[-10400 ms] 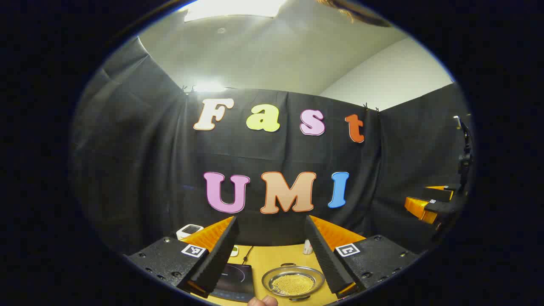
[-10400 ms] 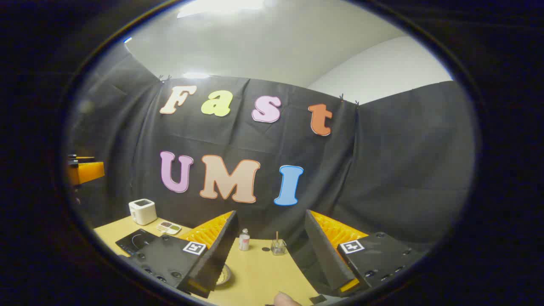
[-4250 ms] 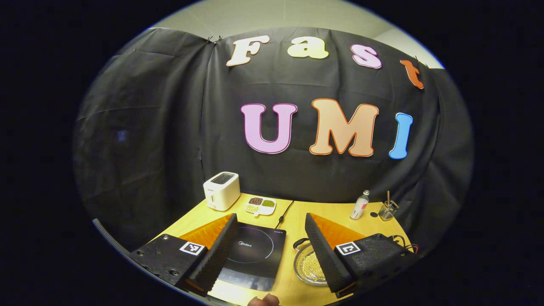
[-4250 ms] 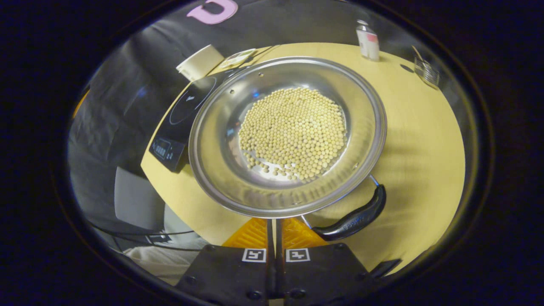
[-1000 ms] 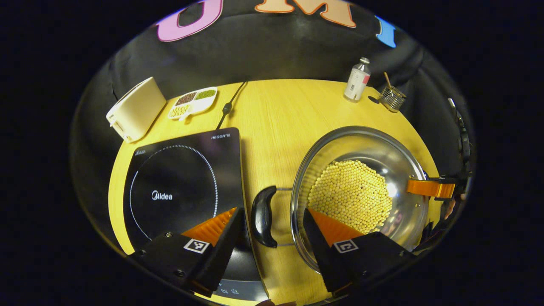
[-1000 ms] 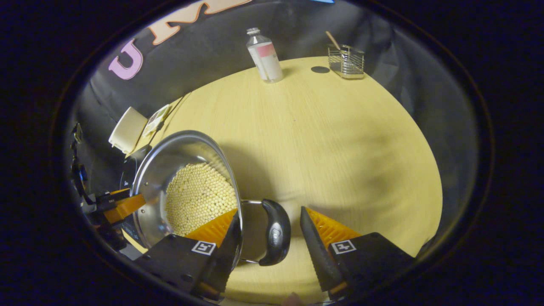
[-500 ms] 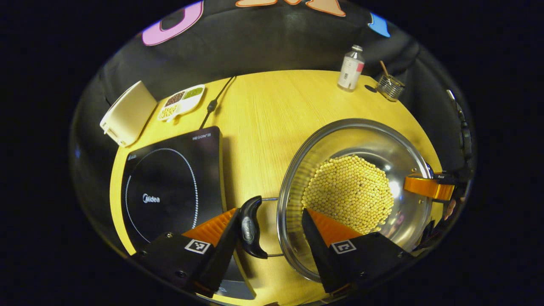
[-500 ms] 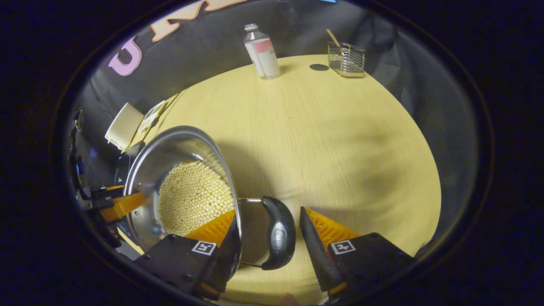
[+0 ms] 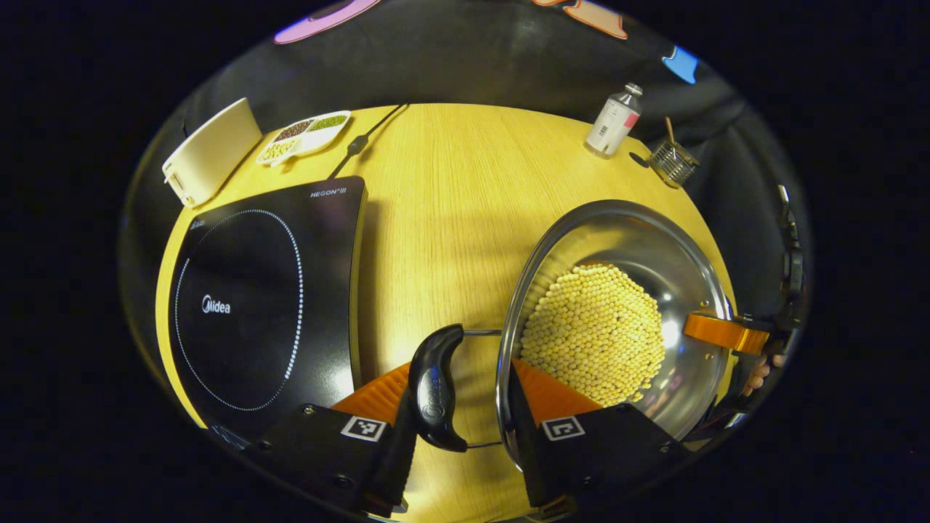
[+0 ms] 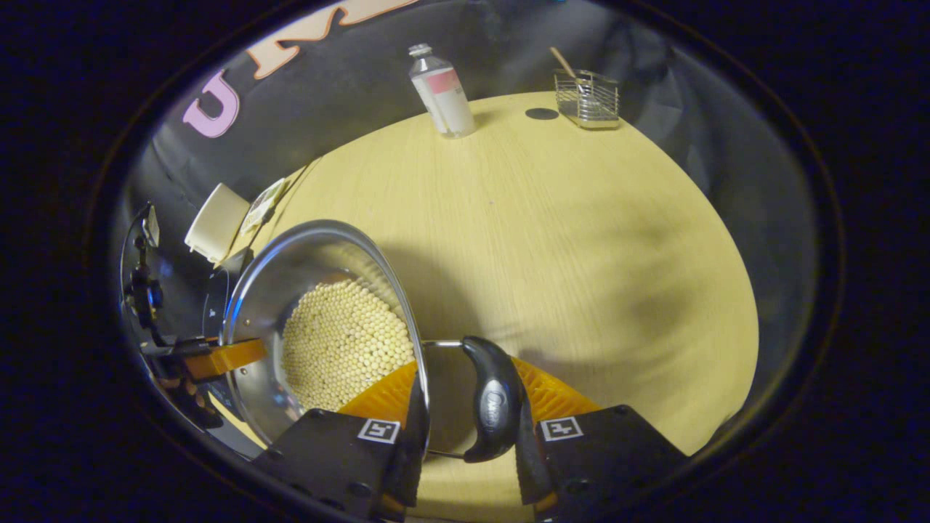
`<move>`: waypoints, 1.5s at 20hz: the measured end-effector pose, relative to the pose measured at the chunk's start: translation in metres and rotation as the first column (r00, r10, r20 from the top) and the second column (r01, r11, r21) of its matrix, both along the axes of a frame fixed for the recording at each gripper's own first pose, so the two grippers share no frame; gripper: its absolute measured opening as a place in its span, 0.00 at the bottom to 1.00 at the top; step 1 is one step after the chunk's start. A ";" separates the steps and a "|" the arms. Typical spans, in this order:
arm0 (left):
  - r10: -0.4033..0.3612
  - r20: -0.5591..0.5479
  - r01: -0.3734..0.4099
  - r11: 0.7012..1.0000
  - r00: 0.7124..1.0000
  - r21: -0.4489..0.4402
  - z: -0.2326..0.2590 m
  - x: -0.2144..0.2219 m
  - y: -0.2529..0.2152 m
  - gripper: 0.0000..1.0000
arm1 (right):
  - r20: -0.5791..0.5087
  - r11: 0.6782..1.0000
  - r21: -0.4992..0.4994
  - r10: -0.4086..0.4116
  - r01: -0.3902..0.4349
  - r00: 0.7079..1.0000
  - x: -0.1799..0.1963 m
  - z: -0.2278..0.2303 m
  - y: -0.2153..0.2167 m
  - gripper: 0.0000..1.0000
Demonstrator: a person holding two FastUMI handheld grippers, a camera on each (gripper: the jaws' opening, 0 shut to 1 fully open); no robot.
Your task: First push the handle of the pot to place it horizontally, then grasp the pot with both hands and set it on the induction cooktop.
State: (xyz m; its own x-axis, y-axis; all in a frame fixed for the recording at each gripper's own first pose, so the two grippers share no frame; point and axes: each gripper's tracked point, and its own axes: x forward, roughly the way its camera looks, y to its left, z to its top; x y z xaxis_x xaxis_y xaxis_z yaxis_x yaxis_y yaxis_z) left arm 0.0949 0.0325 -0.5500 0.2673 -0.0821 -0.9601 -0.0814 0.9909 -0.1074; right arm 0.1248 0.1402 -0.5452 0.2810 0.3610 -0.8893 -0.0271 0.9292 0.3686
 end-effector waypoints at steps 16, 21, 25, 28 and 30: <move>0.049 0.107 -0.055 0.997 0.993 0.051 0.092 -0.014 0.089 0.59 | 0.024 0.990 0.136 0.027 -0.030 0.999 -0.014 0.080 0.093 0.52; 0.067 0.116 -0.068 0.998 0.991 0.003 0.098 -0.019 0.141 0.60 | 0.044 0.995 0.095 0.029 -0.033 0.999 -0.024 0.104 0.143 0.44; 0.047 0.118 -0.043 0.998 0.992 -0.034 0.094 -0.018 0.185 0.60 | 0.046 0.999 0.053 0.009 -0.012 0.999 -0.033 0.117 0.186 0.45; 0.030 0.113 -0.024 0.998 0.993 -0.053 0.088 -0.017 0.216 0.57 | 0.039 1.000 0.030 -0.010 0.009 0.999 -0.039 0.117 0.220 0.45; 0.014 0.107 -0.008 0.998 0.994 -0.056 0.083 -0.015 0.236 0.58 | 0.024 1.000 0.018 -0.019 0.019 1.000 -0.043 0.116 0.238 0.45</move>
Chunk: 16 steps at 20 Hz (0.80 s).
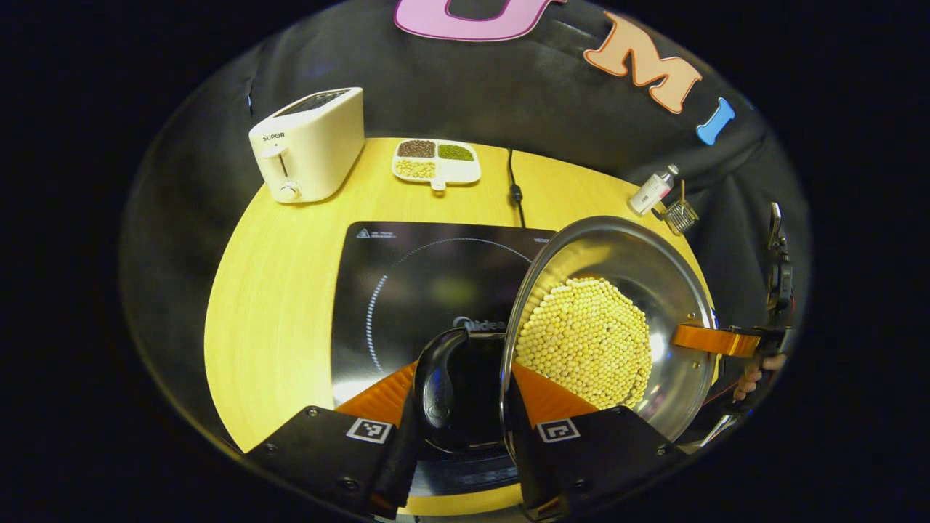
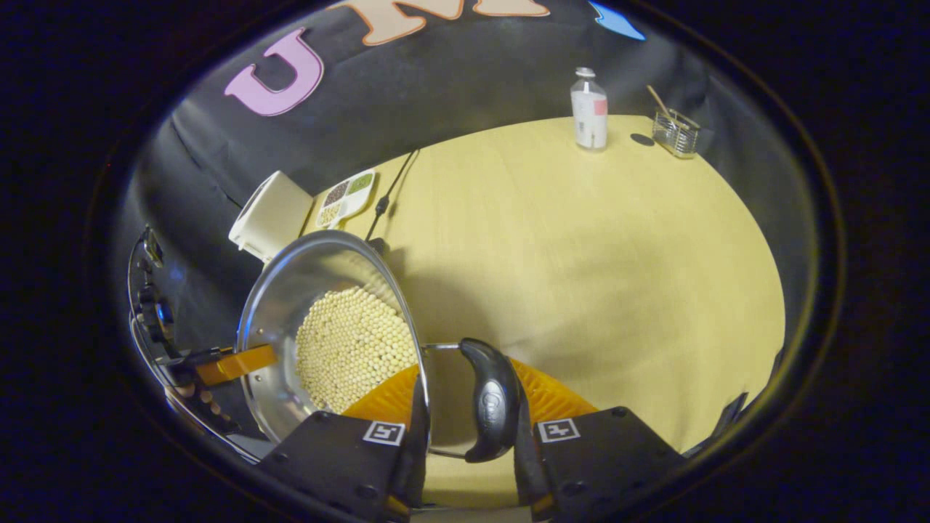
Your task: First push the handle of the pot to place it horizontally, then grasp the pot with both hands and set it on the induction cooktop.
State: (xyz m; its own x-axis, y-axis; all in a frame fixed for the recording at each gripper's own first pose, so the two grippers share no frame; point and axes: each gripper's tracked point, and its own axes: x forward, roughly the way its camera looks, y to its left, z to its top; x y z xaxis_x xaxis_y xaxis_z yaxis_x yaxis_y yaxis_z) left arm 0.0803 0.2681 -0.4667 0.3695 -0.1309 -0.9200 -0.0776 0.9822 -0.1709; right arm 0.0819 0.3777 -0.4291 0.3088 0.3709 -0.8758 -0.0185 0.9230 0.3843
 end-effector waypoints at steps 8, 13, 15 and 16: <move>-0.030 0.029 0.030 0.999 0.999 0.011 -0.009 0.015 0.063 0.57 | -0.044 1.000 -0.023 -0.015 0.014 0.999 0.002 -0.002 0.065 0.45; -0.057 0.094 0.050 0.996 0.994 0.079 -0.010 0.032 0.094 0.59 | -0.055 1.000 -0.006 -0.024 0.023 0.998 0.015 -0.008 0.097 0.45; -0.047 0.118 0.037 0.996 0.992 0.085 -0.007 0.033 0.098 0.61 | -0.048 1.000 -0.004 -0.020 0.020 0.999 0.021 -0.007 0.104 0.45; -0.048 0.128 0.036 0.995 0.991 0.091 -0.007 0.034 0.100 0.61 | -0.048 1.000 -0.002 -0.019 0.019 0.999 0.023 -0.006 0.106 0.45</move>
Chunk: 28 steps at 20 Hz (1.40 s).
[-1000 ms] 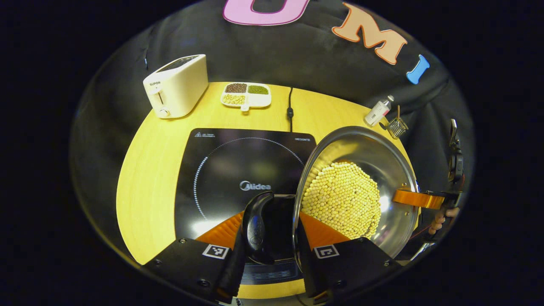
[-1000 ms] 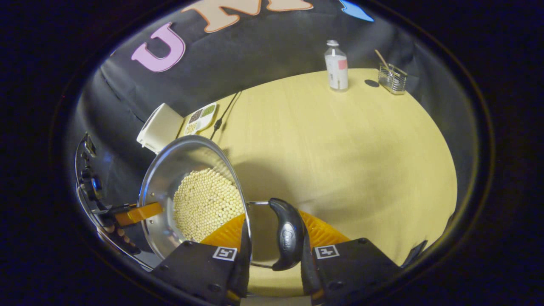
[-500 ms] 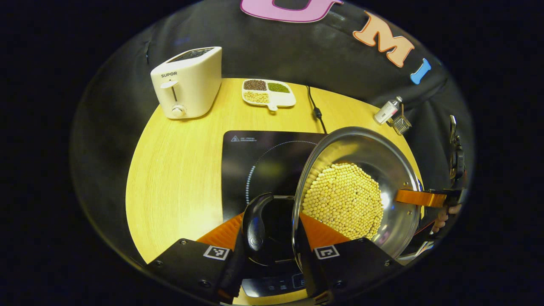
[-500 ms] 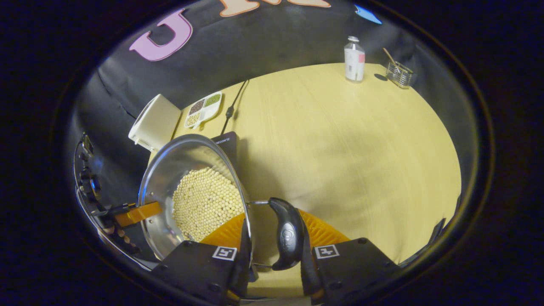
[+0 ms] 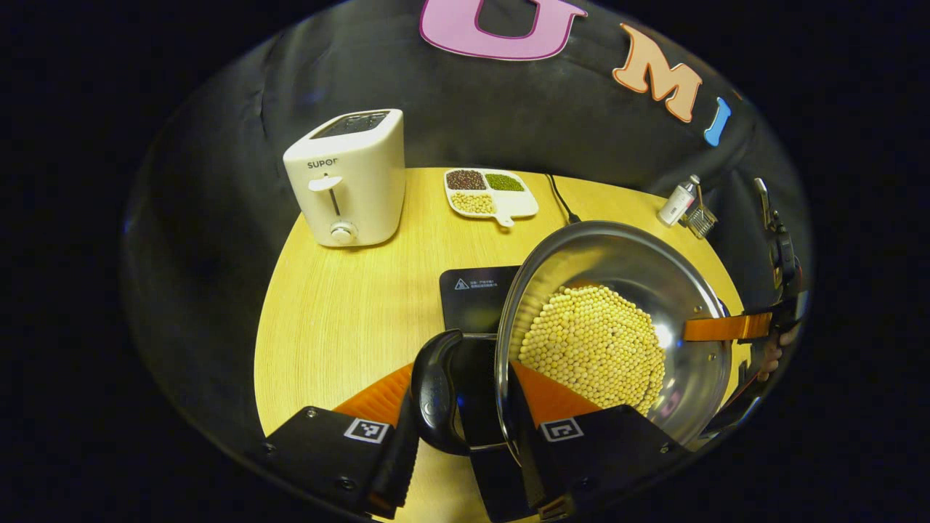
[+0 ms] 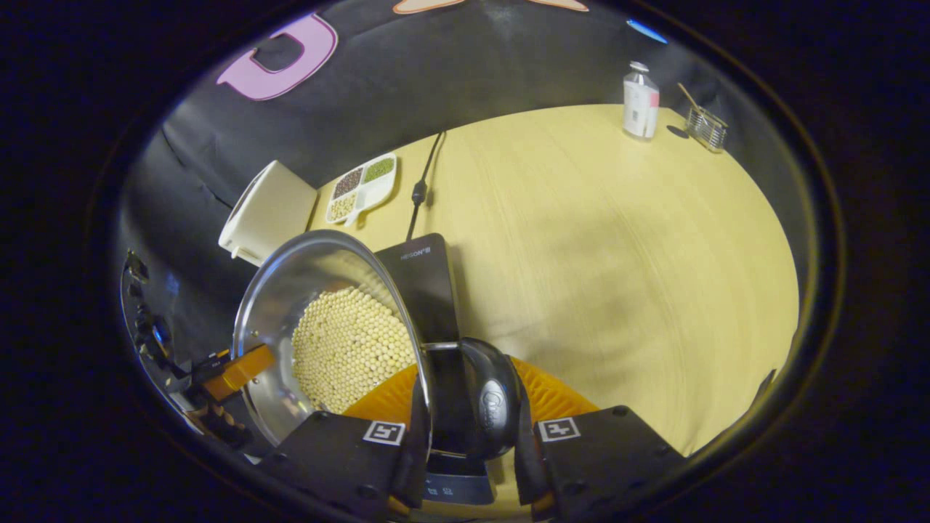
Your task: First push the handle of the pot to place it horizontally, then grasp the pot with both hands and set it on the induction cooktop.
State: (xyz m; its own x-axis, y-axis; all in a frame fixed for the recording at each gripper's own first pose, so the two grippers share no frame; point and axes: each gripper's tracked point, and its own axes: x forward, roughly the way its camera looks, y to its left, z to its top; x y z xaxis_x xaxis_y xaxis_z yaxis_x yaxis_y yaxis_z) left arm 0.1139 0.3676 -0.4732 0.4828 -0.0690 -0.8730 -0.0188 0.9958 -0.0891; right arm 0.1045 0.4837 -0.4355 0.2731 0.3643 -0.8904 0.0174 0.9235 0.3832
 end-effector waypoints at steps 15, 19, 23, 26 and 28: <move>0.154 0.025 -0.154 0.988 0.988 -0.003 -0.011 -0.030 -0.006 0.87 | -0.035 0.997 0.045 -0.059 0.061 0.998 -0.016 0.008 -0.011 0.81; 0.191 0.084 -0.194 0.980 0.978 0.037 0.004 -0.031 0.003 0.88 | -0.025 0.996 0.059 -0.061 0.063 0.998 -0.018 0.021 -0.020 0.90; 0.226 0.165 -0.245 0.964 0.960 0.105 0.024 -0.034 0.013 0.93 | -0.007 0.992 0.097 -0.081 0.081 0.997 -0.015 0.036 -0.031 0.96; 0.227 0.201 -0.261 0.951 0.953 0.163 0.043 -0.044 0.013 0.93 | 0.021 0.990 0.121 -0.081 0.078 0.996 -0.013 0.047 -0.042 0.95; 0.232 0.255 -0.292 0.929 0.939 0.228 0.066 -0.049 0.015 0.94 | 0.059 0.988 0.138 -0.079 0.070 0.995 -0.013 0.058 -0.055 0.95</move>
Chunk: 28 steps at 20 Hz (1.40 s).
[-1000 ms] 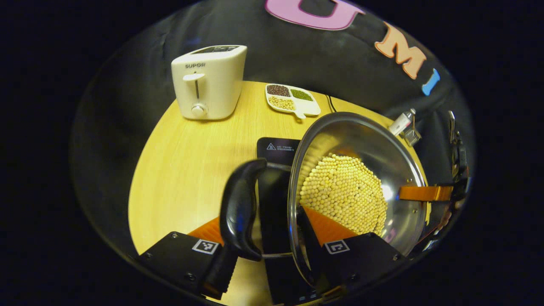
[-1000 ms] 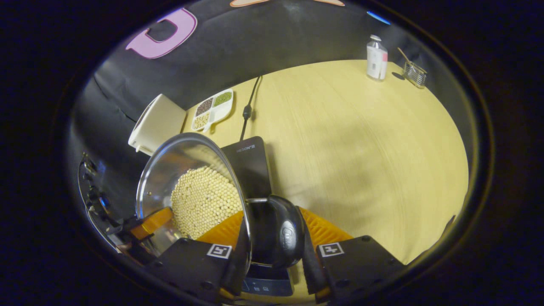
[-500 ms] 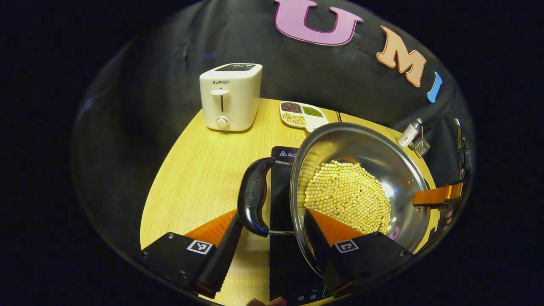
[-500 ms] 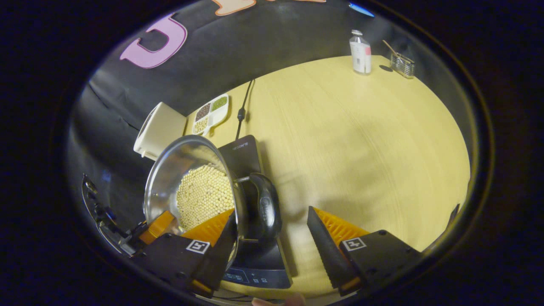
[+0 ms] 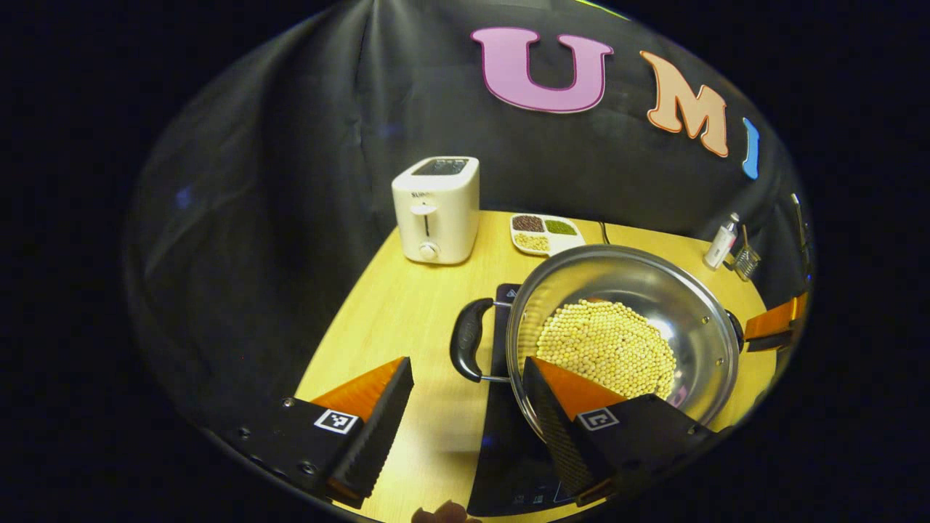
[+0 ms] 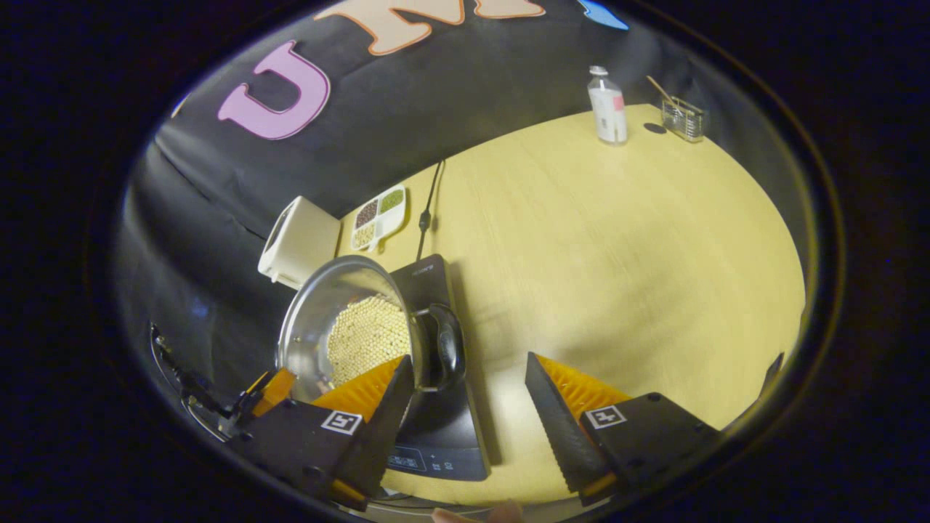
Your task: First push the handle of the pot to place it horizontally, then grasp the pot with both hands and set it on the induction cooktop.
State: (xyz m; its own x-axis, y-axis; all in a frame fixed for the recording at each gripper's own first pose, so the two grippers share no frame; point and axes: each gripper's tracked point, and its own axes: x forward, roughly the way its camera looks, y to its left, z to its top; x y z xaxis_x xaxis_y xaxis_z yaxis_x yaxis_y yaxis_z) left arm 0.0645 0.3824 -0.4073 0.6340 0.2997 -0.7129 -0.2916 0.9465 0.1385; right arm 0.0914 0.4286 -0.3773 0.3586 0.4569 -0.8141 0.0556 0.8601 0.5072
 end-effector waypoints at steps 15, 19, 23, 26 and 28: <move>0.064 0.216 -0.096 0.986 0.974 0.139 0.159 -0.066 -0.163 0.92 | 0.337 0.993 0.066 0.069 -0.097 0.939 -0.028 0.077 -0.182 0.85; -0.008 0.273 -0.040 0.984 0.962 0.171 0.204 -0.050 -0.201 0.92 | 0.434 0.994 0.097 0.006 -0.054 0.901 -0.023 0.109 -0.212 0.85; -0.071 0.372 0.018 0.989 0.925 0.145 0.244 -0.030 -0.242 0.92 | 0.539 0.998 0.056 -0.006 -0.029 0.842 -0.017 0.147 -0.240 0.94; -0.100 0.451 0.053 0.992 0.887 0.116 0.271 -0.024 -0.262 0.92 | 0.648 1.000 0.008 -0.018 0.016 0.762 -0.018 0.188 -0.258 0.84; -0.131 0.495 0.086 0.990 0.859 0.112 0.291 -0.027 -0.272 0.92 | 0.716 0.998 0.001 -0.041 0.058 0.697 -0.022 0.222 -0.264 0.85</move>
